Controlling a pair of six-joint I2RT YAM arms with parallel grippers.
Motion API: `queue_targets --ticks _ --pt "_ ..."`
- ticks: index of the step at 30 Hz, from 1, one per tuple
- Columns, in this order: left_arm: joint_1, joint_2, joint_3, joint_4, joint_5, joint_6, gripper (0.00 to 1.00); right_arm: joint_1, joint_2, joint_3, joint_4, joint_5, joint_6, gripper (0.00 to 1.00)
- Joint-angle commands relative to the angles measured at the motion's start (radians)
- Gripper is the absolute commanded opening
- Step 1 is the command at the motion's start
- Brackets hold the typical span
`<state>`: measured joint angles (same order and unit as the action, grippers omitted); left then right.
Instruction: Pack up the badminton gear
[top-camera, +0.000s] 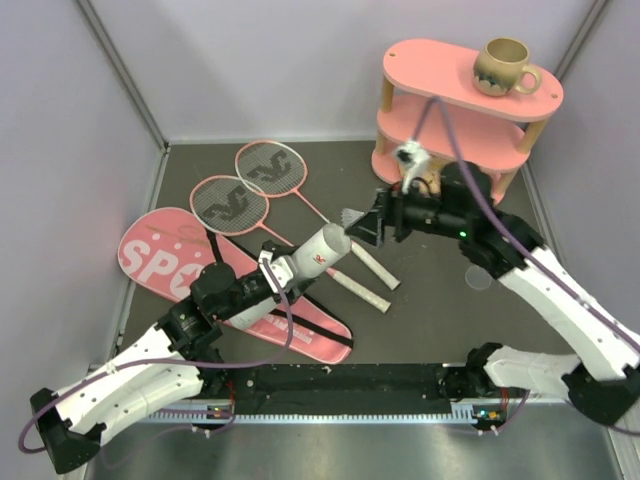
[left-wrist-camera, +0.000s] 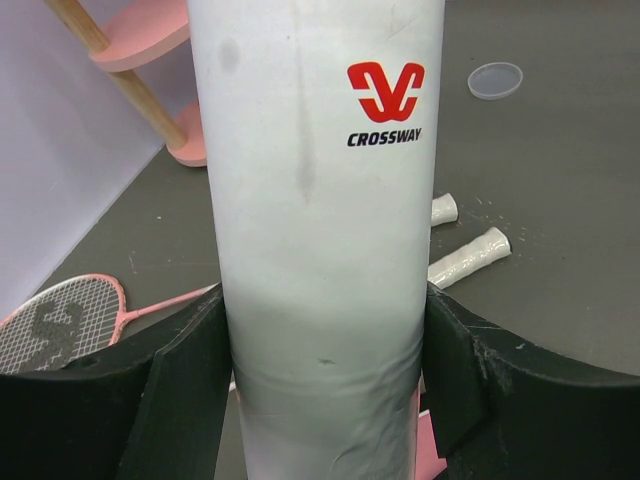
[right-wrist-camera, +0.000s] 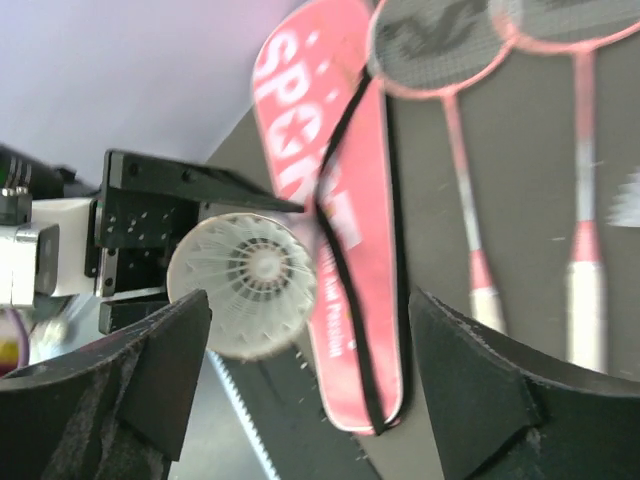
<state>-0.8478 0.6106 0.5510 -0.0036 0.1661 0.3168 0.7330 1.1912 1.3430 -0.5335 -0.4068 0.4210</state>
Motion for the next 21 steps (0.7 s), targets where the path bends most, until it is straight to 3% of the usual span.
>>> queue_targets --ticks 1,6,10,14,21 --pt "-0.004 -0.015 0.01 0.06 -0.02 0.001 0.09 -0.076 -0.179 -0.091 0.11 0.181 -0.013 0.82" --pt "-0.004 -0.022 0.01 0.062 -0.039 -0.002 0.09 -0.09 -0.179 -0.192 0.118 0.469 0.041 0.87" --pt "-0.004 -0.026 0.01 0.062 -0.036 -0.004 0.09 -0.099 0.009 -0.186 0.115 0.707 0.085 0.86" --pt "-0.005 -0.032 0.007 0.062 -0.046 0.001 0.09 -0.107 0.218 -0.082 0.11 0.741 0.102 0.84" --pt "-0.004 -0.038 0.004 0.063 -0.051 0.002 0.09 -0.106 0.591 0.114 0.106 0.666 0.015 0.77"
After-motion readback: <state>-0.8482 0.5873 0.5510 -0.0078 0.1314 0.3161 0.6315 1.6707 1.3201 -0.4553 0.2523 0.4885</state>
